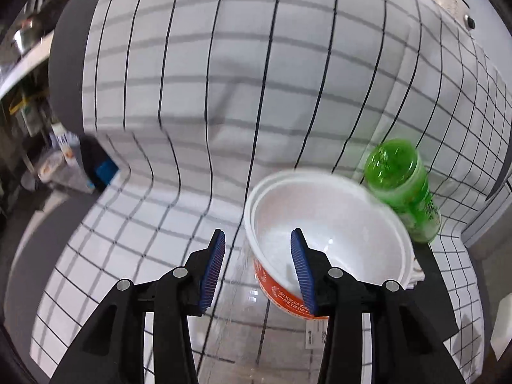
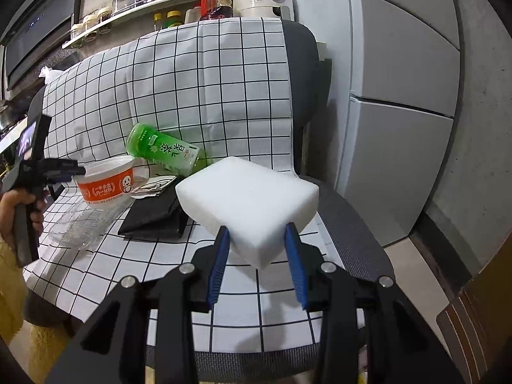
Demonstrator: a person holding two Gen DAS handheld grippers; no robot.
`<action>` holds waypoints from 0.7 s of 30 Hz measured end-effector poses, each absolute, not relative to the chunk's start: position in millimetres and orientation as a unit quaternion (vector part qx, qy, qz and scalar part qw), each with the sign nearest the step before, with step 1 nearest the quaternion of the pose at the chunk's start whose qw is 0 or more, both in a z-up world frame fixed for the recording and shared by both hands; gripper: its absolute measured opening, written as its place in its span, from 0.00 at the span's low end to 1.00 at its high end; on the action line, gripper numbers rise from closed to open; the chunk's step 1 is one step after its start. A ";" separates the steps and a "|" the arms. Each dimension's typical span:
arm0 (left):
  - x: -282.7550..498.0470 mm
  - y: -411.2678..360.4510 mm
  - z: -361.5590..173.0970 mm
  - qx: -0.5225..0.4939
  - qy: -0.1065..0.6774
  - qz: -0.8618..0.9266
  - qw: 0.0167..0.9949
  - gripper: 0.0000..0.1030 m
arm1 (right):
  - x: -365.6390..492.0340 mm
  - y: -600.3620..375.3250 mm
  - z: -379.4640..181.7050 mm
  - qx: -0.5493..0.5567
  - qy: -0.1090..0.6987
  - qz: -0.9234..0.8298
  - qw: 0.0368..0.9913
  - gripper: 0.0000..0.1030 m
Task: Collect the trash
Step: 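Grasp the orange-and-white noodle cup rim with the left gripper and lift it, then carry the noodle cup and sponge to the wastebasket and release both inside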
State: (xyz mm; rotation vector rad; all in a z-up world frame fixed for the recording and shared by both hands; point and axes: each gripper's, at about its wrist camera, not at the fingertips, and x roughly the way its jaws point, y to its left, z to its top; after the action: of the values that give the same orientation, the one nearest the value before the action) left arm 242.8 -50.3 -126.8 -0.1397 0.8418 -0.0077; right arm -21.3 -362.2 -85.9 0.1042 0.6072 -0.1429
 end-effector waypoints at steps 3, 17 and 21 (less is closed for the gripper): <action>237.2 -47.5 -138.3 -0.085 0.422 -0.020 0.902 0.35 | -24.8 -355.9 -82.6 0.044 0.298 -0.069 0.951 0.35; 152.2 -40.5 -90.4 -0.105 0.361 -0.110 0.920 0.05 | -53.5 -330.0 -56.5 0.044 0.270 -0.063 0.960 0.35; 100.6 -65.4 -74.1 -0.071 0.334 -0.154 0.927 0.05 | -70.3 -332.3 -47.0 0.047 0.256 -0.081 0.962 0.35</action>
State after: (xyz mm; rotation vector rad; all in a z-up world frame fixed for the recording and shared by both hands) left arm 100.6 -65.4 -74.1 -0.1451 0.6841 -0.3152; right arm -70.3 -332.3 -47.0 0.0956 0.5194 -0.1634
